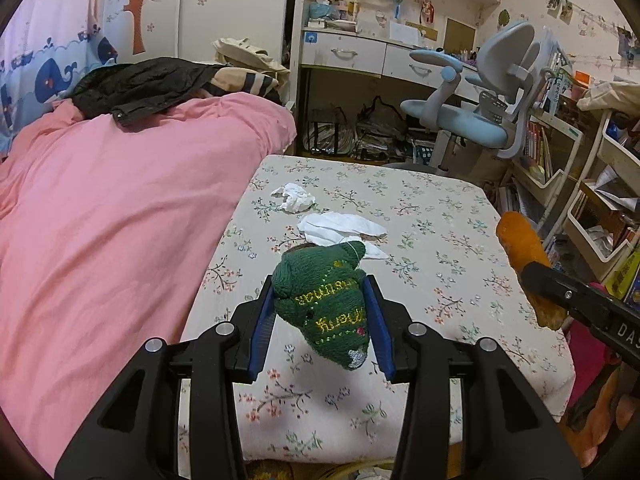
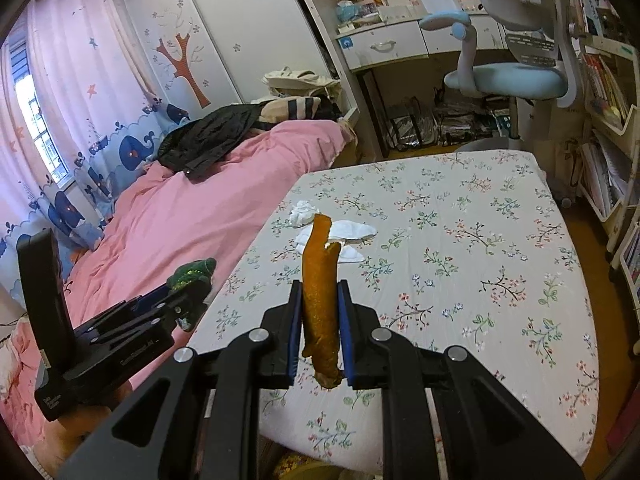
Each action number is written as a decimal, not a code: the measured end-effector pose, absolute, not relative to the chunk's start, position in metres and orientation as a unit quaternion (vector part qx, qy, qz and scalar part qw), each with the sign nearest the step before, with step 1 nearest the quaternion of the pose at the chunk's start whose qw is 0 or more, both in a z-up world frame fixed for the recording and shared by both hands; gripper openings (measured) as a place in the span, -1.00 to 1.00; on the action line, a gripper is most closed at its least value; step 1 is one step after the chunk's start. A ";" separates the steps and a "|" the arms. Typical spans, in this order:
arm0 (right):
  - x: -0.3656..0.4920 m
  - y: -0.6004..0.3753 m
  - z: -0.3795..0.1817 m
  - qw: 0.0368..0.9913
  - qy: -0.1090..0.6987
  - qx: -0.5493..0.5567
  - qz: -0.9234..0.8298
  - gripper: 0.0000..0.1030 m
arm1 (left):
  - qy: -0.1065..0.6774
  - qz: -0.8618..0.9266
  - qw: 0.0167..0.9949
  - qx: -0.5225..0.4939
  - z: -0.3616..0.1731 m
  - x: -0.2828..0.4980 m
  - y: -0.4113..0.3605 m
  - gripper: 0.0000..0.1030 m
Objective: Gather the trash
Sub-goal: 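Carry the snack and ornament over the yellow bin with both tools, then open the right tool then the left tool over the bin to drop items, then move both tools back over the table toward the white tissues, then grasp the flat white tissue with the right tool while the left grasps the crumpled tissue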
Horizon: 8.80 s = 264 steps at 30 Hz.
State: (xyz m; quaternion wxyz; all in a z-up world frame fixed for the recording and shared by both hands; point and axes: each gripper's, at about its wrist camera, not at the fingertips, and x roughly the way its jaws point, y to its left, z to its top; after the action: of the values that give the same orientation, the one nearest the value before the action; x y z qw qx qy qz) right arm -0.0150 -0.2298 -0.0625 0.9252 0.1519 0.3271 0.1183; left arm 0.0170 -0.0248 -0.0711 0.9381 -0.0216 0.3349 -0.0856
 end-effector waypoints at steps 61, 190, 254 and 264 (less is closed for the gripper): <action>-0.167 -0.202 -0.104 0.913 0.362 0.096 0.160 -0.66 | 0.321 -0.086 0.943 -0.014 -0.081 -0.132 -0.010 -0.19; -0.074 -0.220 -0.078 0.940 0.317 0.065 0.112 0.72 | 0.333 0.001 0.943 -0.022 -0.071 -0.013 0.029 0.66; 0.181 -0.172 -0.156 0.889 0.436 0.021 0.140 -0.31 | 0.452 -0.056 0.890 -0.014 -0.179 0.327 -0.042 0.28; 0.173 -0.189 -0.149 0.886 0.436 0.050 0.148 -0.86 | 0.436 -0.092 0.893 -0.067 -0.159 0.302 -0.026 -0.83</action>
State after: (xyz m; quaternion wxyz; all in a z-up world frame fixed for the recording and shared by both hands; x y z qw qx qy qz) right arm 0.1731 -0.1892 -0.1490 0.8865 0.0499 0.4356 0.1482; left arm 0.3016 -0.0260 -0.1588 0.8926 -0.0667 0.4361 -0.0924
